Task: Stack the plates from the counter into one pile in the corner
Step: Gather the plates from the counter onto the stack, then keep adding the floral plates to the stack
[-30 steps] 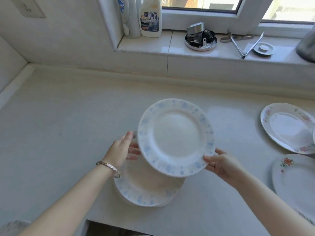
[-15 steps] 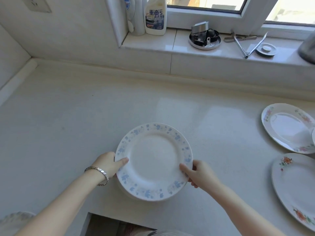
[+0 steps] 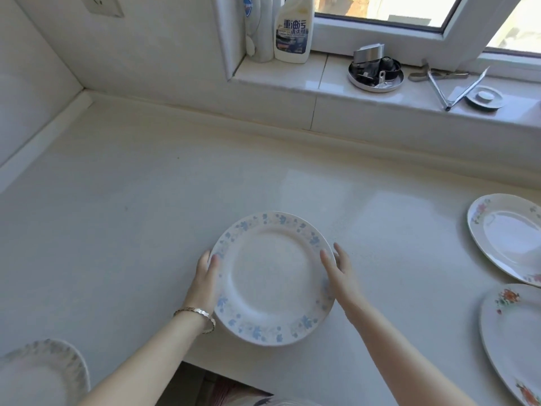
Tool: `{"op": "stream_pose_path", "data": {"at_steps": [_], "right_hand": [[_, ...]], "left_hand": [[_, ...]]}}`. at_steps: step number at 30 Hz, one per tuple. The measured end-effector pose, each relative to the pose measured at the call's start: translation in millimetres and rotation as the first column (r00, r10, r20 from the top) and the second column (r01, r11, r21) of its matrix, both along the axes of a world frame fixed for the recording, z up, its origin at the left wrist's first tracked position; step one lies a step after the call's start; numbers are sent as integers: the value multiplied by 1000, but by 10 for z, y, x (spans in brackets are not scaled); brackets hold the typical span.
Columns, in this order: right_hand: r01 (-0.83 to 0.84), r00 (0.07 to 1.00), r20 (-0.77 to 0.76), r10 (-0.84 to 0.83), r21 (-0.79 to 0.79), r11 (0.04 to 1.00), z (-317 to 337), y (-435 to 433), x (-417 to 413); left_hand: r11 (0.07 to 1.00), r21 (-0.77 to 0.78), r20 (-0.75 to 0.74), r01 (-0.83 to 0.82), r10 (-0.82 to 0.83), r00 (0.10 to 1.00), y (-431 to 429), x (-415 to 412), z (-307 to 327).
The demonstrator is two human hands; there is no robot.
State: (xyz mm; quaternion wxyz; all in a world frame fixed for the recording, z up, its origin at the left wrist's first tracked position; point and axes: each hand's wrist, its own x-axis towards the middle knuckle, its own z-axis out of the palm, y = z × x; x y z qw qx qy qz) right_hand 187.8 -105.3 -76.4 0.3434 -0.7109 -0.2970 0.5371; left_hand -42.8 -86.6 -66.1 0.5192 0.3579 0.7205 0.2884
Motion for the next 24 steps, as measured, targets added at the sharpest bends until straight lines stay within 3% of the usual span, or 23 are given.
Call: {"op": "stream_pose_path", "data": {"at_steps": [2, 4, 10, 14, 17, 21, 23, 24], "right_hand": [[46, 996, -80, -44, 25, 999, -54, 70, -33], [24, 995, -95, -20, 50, 998, -88, 112, -39], [-31, 965, -257, 47, 67, 997, -212, 107, 43], [-68, 967, -237, 93, 113, 991, -253, 89, 73], [-139, 973, -172, 156, 104, 985, -235, 93, 104], [-279, 960, -15, 280, 26, 960, -56, 206, 186], [-384, 881, 269, 388, -71, 921, 100, 305, 150], [-438, 781, 449, 435, -104, 893, 187, 359, 107]], "left_hand": [[969, -119, 299, -216, 242, 923, -30, 76, -15], [947, -174, 419, -271, 320, 850, -26, 94, -26], [890, -343, 444, -301, 436, 783, 12, 13, -199], [906, -310, 494, -288, 413, 765, 21, -43, -312], [907, -292, 492, -304, 415, 765, 25, -81, -340], [920, -282, 344, -272, 362, 867, 47, -103, -258], [943, -219, 165, -251, 289, 943, 111, -108, -151], [959, -153, 50, -239, 249, 967, 138, -117, -98]]}}
